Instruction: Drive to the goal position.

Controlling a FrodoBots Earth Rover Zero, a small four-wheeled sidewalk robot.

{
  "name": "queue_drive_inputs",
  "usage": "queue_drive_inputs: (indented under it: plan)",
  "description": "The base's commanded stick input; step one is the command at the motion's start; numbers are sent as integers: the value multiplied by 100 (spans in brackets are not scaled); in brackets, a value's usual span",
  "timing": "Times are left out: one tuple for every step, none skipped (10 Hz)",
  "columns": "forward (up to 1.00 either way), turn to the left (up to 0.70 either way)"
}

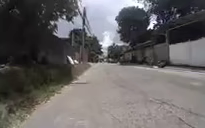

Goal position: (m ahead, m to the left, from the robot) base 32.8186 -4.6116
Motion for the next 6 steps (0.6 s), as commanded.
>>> queue_drive_inputs:
  plan:
    - [100,0]
    - [100,0]
    - [100,0]
    - [100,0]
    - [100,0]
    - [100,0]
